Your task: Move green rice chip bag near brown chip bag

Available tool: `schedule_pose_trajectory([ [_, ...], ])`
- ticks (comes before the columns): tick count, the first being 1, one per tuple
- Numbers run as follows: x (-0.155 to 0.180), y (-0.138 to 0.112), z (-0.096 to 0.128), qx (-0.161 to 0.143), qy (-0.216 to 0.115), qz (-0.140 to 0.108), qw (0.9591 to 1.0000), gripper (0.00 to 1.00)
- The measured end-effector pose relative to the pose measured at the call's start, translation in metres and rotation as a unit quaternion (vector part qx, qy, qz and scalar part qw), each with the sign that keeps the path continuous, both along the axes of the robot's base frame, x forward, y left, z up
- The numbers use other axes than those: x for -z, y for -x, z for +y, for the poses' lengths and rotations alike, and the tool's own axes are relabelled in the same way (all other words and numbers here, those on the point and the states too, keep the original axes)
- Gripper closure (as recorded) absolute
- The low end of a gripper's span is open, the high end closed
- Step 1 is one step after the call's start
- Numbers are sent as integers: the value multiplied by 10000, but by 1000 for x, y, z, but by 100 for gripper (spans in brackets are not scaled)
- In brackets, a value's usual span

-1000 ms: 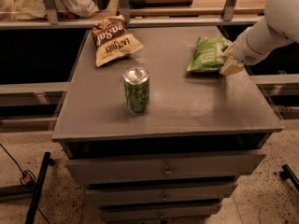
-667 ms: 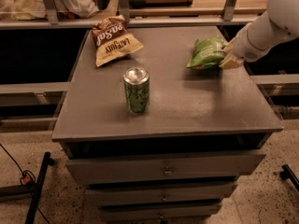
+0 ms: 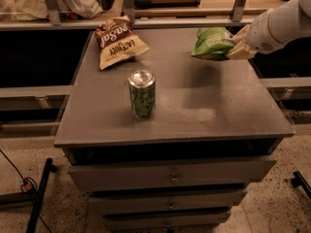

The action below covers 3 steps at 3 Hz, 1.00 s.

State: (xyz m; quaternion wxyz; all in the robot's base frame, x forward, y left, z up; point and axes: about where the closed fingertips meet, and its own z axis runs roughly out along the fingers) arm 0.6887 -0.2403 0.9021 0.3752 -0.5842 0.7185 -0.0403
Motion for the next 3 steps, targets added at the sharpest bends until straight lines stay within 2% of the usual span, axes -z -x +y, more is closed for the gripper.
schedule_pose_trajectory([
  [1,-19,-9,10,-136,-160,-269,9994,100],
  [2,-27,-24,32,-360,-181,-447,9982,100],
  [3,-21,-39,62,-607,-171,-461,9969,100],
])
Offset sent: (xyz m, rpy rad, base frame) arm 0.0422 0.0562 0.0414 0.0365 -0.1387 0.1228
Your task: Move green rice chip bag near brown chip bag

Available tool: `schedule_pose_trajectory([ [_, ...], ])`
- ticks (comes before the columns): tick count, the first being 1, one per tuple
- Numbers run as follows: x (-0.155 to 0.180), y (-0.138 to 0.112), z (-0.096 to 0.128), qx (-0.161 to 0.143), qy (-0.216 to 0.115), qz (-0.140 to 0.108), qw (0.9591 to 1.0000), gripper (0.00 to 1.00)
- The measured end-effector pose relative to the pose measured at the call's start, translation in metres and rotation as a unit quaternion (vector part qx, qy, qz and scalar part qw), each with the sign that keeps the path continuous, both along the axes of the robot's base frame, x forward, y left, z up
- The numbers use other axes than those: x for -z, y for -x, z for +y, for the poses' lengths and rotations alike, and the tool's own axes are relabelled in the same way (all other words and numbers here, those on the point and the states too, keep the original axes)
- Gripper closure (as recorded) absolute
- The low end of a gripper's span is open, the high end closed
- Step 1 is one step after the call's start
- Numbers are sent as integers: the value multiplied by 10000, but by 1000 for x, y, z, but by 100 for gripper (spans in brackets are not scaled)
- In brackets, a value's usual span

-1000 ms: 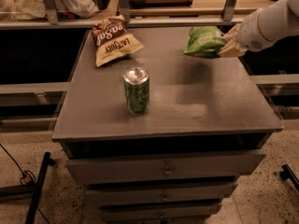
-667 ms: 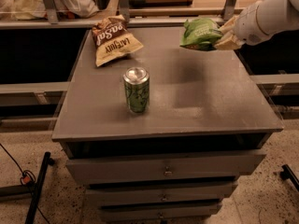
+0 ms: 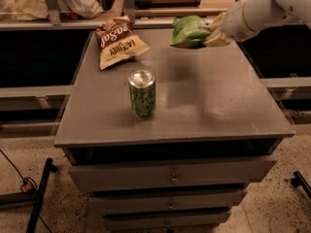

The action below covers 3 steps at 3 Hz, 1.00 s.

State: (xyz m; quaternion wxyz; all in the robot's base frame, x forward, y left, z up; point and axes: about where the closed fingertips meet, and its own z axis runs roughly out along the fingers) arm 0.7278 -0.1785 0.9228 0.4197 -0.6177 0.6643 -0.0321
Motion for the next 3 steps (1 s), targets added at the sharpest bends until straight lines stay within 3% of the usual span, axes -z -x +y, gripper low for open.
schedule_pose_trajectory([
  [1,4,-3,34,-308,-45,-43,9995,83],
  [3,9,5,95,-582,-55,-155,9982,36],
])
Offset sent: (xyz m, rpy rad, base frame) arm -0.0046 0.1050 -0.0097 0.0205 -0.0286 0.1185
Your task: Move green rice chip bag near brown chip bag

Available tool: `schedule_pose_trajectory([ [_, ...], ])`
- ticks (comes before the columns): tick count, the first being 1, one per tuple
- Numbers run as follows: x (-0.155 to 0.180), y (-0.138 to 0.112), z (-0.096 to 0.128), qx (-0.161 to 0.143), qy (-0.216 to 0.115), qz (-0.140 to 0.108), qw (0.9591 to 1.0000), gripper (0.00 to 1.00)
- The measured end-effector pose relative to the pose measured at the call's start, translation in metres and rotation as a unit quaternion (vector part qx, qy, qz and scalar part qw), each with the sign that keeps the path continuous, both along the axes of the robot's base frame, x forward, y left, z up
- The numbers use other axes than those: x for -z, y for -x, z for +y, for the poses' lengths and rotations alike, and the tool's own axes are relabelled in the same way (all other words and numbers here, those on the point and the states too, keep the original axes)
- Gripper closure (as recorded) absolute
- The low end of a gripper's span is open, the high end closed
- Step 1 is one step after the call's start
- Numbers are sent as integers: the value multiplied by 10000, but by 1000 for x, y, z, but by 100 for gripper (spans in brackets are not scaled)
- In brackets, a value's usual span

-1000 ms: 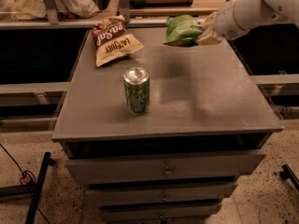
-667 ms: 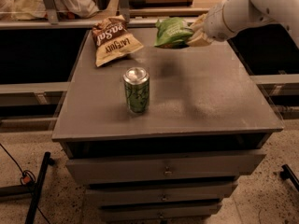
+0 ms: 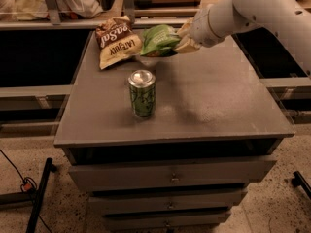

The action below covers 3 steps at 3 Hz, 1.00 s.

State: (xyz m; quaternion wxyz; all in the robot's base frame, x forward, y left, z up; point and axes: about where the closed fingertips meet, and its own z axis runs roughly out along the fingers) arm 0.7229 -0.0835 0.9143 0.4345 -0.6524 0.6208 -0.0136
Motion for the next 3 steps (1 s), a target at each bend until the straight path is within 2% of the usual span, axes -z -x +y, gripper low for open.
schedule_pose_trajectory([
  [1,3,0,2,-16,1,17,10000,14],
  [2,4,0,4,-34,0,32,10000,0],
  [3,5,0,4,-35,0,32,10000,0],
])
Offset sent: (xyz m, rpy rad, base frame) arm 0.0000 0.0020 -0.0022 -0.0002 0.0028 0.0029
